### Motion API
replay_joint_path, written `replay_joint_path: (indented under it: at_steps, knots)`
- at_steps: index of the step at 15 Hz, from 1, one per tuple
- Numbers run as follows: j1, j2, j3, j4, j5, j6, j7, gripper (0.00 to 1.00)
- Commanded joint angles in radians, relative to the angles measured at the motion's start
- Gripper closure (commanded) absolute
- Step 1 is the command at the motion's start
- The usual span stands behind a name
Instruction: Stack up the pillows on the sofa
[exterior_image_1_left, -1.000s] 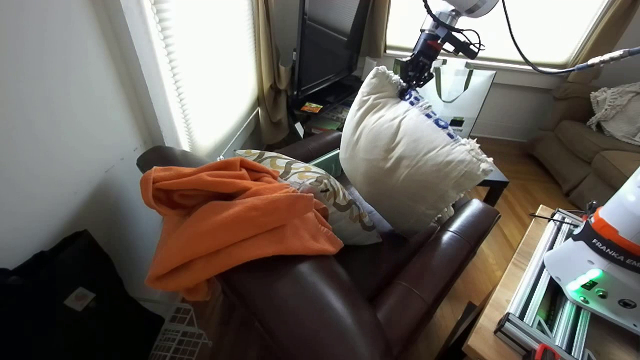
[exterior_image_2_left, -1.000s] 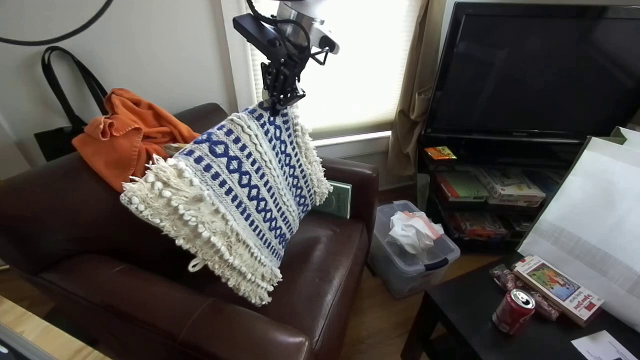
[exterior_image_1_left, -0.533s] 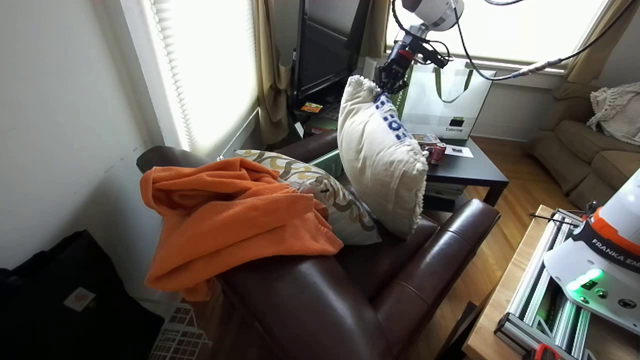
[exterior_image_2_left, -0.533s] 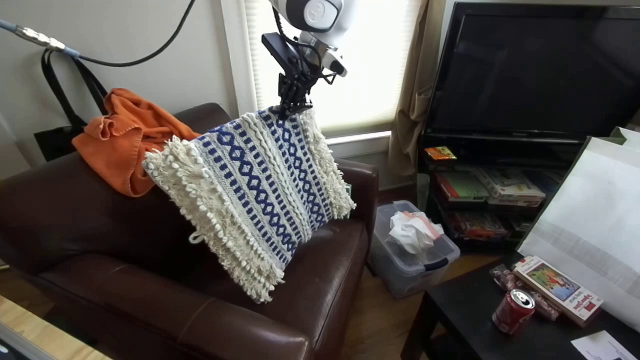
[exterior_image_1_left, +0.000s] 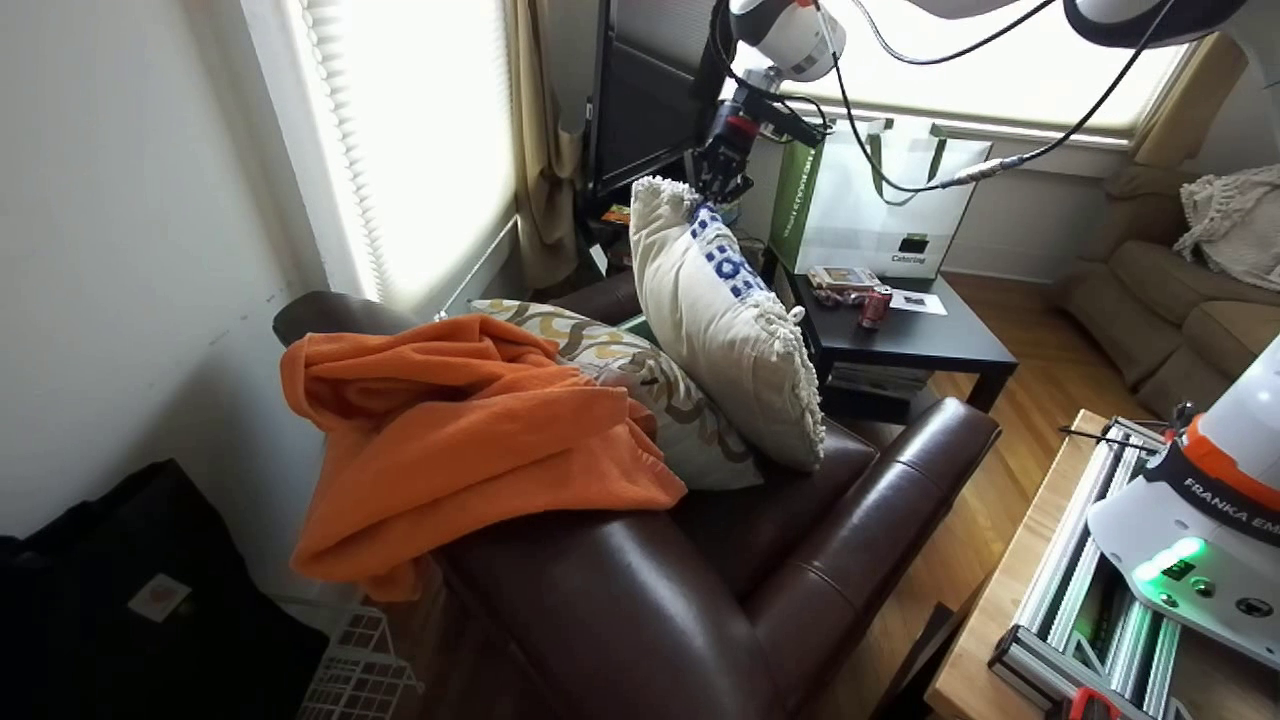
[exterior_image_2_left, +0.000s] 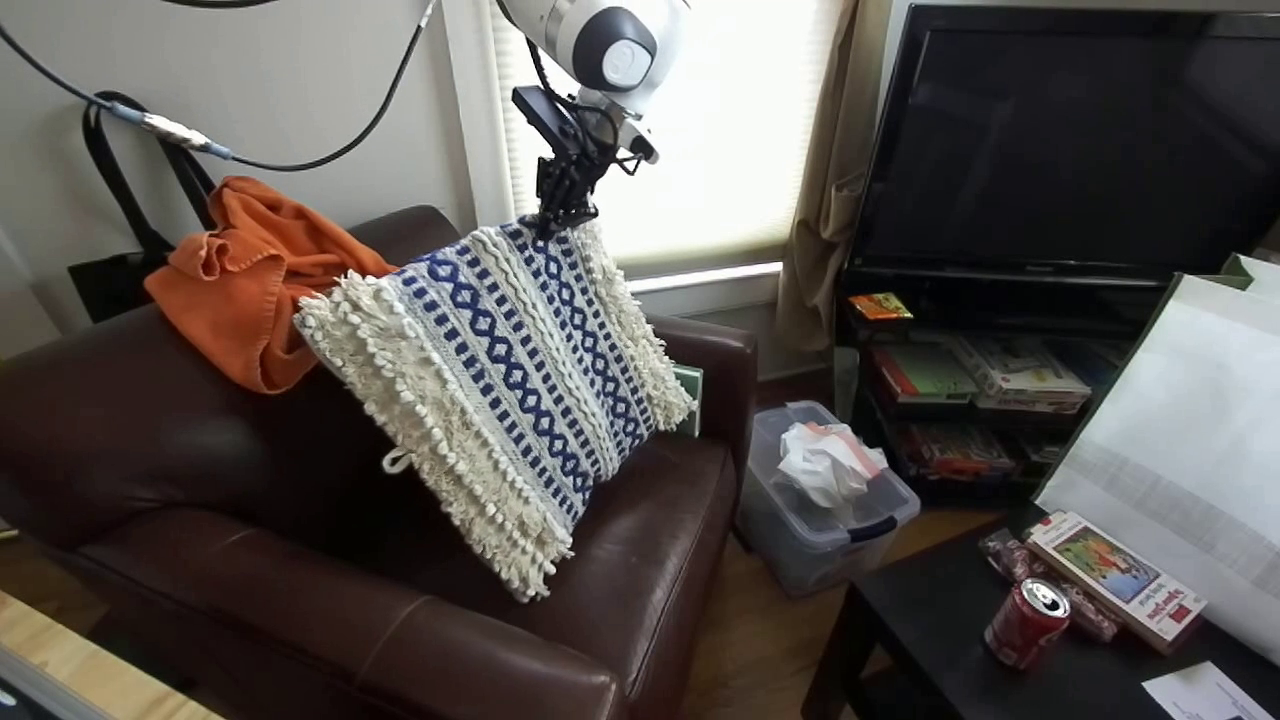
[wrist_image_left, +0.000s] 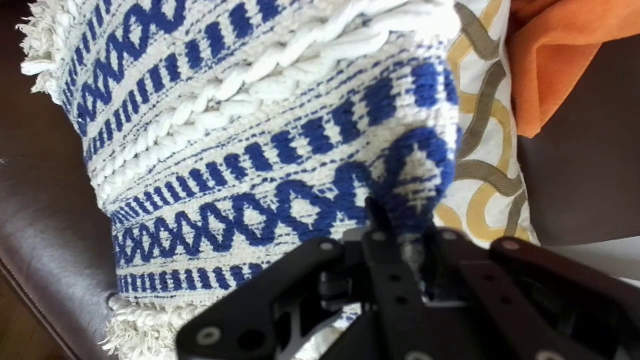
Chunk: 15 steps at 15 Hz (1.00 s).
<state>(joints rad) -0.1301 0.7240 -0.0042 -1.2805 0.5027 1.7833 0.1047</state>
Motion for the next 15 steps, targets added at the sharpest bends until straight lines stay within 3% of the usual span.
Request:
replay_joint_path:
  at_steps: [1,11,12,13,15]
  knots:
    - [-0.005,0.101,0.025,0.239,-0.045,-0.13,0.062,0.97]
    - [0.057,0.342,0.061,0.611,-0.141,-0.315,0.158,0.97]
    - [0.066,0.355,0.061,0.633,-0.152,-0.334,0.167,0.62]
    - [0.073,0.361,0.062,0.646,-0.16,-0.346,0.173,0.6]
    - [0.08,0.355,0.064,0.658,-0.132,-0.379,0.177,0.48]
